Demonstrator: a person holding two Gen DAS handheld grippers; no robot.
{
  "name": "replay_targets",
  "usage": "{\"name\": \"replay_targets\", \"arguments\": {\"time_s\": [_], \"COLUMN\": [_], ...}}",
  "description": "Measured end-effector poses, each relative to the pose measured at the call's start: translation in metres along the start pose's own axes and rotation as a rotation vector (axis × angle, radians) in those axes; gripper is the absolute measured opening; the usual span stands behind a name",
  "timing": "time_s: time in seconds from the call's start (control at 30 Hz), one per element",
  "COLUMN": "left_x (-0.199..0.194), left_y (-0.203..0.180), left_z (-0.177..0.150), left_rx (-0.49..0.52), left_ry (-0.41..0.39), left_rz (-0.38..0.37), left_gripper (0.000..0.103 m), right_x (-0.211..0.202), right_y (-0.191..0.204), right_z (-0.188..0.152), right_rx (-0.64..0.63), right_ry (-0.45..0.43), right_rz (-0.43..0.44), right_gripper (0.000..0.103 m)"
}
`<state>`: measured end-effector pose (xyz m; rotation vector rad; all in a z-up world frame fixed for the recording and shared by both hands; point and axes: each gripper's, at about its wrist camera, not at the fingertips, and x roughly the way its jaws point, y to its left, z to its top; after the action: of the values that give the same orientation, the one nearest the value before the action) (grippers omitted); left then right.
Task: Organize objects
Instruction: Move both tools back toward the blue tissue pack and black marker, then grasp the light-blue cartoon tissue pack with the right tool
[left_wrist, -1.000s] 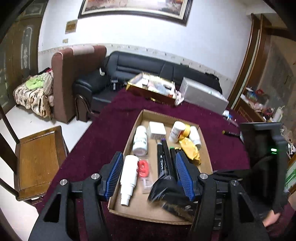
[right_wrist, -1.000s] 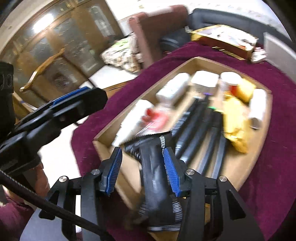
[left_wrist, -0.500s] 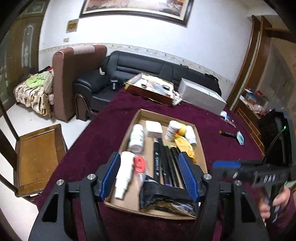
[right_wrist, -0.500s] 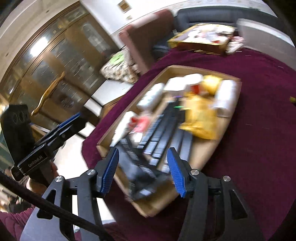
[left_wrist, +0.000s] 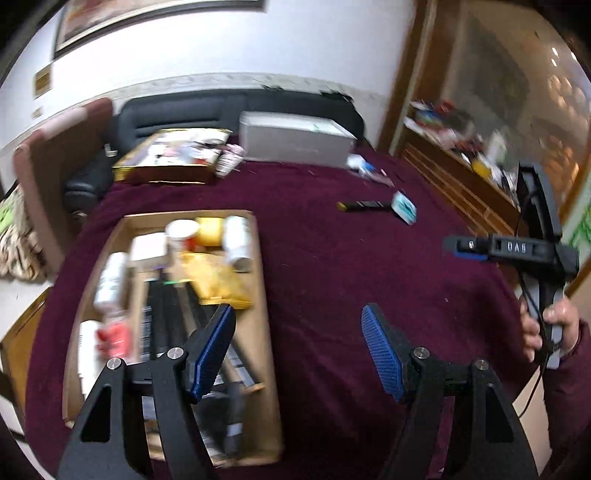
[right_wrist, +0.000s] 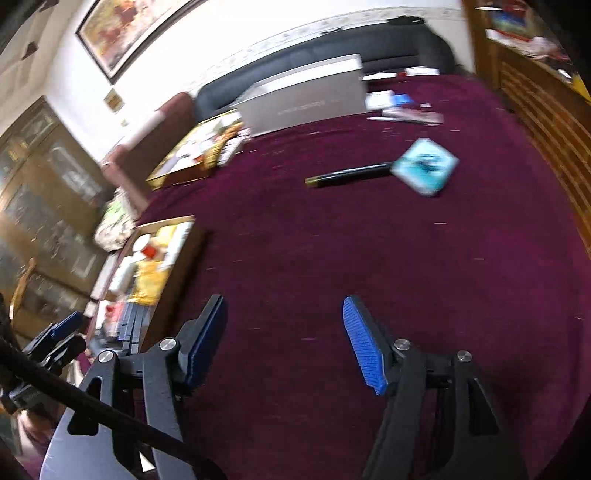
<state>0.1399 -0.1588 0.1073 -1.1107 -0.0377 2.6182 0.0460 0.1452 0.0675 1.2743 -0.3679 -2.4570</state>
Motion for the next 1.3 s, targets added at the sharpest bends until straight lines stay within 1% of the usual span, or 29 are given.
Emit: {"name": "replay_targets", "arguments": {"time_s": [0.2,0.3,0.4,0.47,0.63,0.8,0.93,1.03,1.1,1.13,1.17,1.2,1.27,1.3], "left_x": [0.031,0.043,0.056,0.063,0.075,0.083,0.089,0.091,0.093,0.094,0.095,0.097,0.099,0.101], "left_y": [-0.042,-0.057,-0.065,-0.070,-0.073,-0.071,-0.067,-0.063,-0.059,-0.058,-0.055,-0.053,-0.050,-0.048], "left_z": [0.010,0.007,0.003,0.002,0.000,-0.001,0.000,0.001,0.003,0.004,0.005,0.006,0.007,0.008], "left_rx": [0.066,0.095,0.126,0.144,0.160,0.140,0.129,0.124,0.121,0.119,0.114,0.109,0.099,0.092], "left_ry": [0.055,0.069,0.088,0.101,0.117,0.126,0.136,0.140,0.141,0.143,0.144,0.146,0.149,0.148], "left_rz": [-0.026,-0.014,0.006,0.015,0.022,0.008,-0.004,-0.008,-0.009,-0.009,-0.009,-0.008,-0.005,0.000], "left_gripper": [0.065,0.065,0.065,0.065,0.065,0.065,0.065,0.065,0.065,0.065,0.065,0.065,0.065,0.065], "right_x": [0.001,0.005,0.008,0.014,0.024,0.040,0.063,0.085,0.097,0.104,0.105,0.107,0.115,0.120], "right_y": [-0.035,-0.054,-0.068,-0.075,-0.094,-0.118,-0.136,-0.145,-0.149,-0.151,-0.149,-0.146,-0.141,-0.138], "right_z": [0.010,0.014,0.016,0.016,0.022,0.051,0.086,0.109,0.117,0.121,0.125,0.130,0.137,0.141], "right_rx": [0.063,0.106,0.146,0.173,0.234,0.383,0.471,0.502,0.531,0.550,0.554,0.550,0.531,0.519], "right_ry": [-0.027,-0.032,-0.031,-0.030,-0.040,-0.071,-0.072,-0.042,-0.028,-0.016,-0.032,-0.041,-0.029,-0.015], "right_rz": [-0.044,-0.056,-0.066,-0.071,-0.092,-0.103,-0.165,-0.219,-0.231,-0.239,-0.263,-0.284,-0.305,-0.334], "right_gripper": [0.065,0.065,0.066,0.068,0.068,0.069,0.071,0.071,0.071,0.073,0.076,0.076,0.076,0.076]}}
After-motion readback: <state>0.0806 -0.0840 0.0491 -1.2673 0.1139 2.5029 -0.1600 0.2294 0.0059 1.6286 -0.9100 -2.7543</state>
